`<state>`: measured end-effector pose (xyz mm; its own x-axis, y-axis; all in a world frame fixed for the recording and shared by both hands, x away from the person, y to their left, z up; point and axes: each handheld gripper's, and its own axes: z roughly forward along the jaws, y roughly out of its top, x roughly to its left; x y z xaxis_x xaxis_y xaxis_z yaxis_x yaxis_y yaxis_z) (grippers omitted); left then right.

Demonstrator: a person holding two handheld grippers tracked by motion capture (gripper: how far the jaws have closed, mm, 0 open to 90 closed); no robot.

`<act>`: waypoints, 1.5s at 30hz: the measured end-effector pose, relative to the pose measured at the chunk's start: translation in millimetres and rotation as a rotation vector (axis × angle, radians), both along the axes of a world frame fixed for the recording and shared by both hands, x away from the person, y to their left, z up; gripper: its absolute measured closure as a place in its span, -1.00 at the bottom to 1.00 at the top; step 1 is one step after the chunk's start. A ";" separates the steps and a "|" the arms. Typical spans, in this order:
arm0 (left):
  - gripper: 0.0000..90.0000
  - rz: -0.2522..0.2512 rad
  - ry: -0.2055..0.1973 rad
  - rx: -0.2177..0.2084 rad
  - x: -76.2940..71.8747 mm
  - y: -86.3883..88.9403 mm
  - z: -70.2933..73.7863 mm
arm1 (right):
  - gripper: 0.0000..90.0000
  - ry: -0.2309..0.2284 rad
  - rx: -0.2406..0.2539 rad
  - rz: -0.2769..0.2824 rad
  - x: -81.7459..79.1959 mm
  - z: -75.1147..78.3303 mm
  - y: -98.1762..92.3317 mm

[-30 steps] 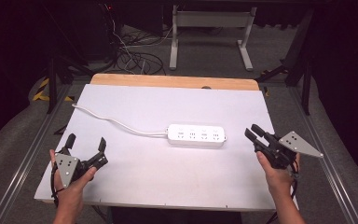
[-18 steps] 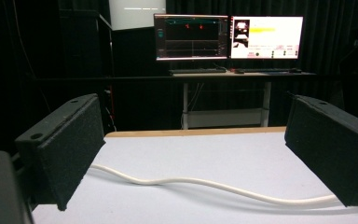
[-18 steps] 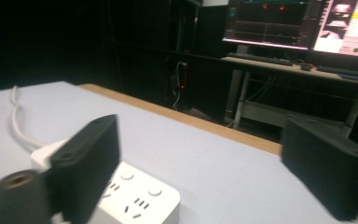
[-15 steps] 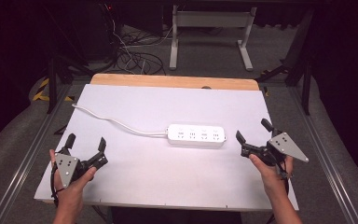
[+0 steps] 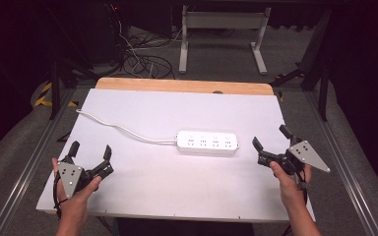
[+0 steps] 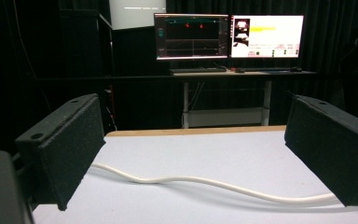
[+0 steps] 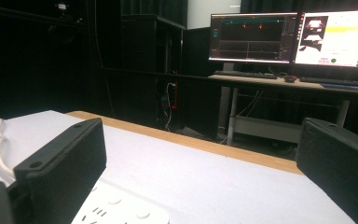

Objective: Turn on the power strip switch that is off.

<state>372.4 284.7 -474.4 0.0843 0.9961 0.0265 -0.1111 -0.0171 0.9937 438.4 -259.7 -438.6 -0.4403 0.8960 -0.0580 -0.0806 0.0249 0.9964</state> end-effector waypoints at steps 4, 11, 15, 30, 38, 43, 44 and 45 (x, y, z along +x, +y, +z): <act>-0.88 0.004 0.000 0.001 -1.8 1.6 -0.2 | -0.95 -0.005 -0.003 0.003 1.5 -0.7 1.2; -0.88 0.012 -0.001 -0.004 -3.8 3.1 -0.6 | -0.95 -0.006 -0.001 0.001 4.2 -1.8 2.7; -0.88 0.011 -0.001 -0.006 -2.9 3.0 -0.1 | -0.95 0.007 -0.010 0.005 4.9 -3.4 3.5; -0.88 -0.002 0.004 -0.001 -0.3 -0.4 -0.7 | -0.94 0.029 -0.023 0.018 4.8 -6.3 1.1; -0.88 0.004 0.005 -0.001 -1.2 0.9 -0.7 | -0.93 0.026 -0.028 0.029 5.2 -6.6 2.2; -0.88 -0.004 0.004 -0.002 -0.1 -1.4 -0.9 | -0.93 0.029 -0.022 0.027 5.0 -6.5 1.0; -0.88 -0.005 0.007 0.000 0.1 -1.5 -1.0 | -0.93 0.029 -0.023 0.027 4.9 -6.6 0.9; -0.88 -0.005 0.006 0.000 0.4 -1.3 -1.0 | -0.93 0.028 -0.025 0.026 4.9 -6.8 0.8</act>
<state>372.8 283.4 -475.4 0.0899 0.9956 0.0265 -0.1049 -0.0170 0.9943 443.3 -258.9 -445.4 -0.4657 0.8824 -0.0672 -0.0532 0.0479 0.9974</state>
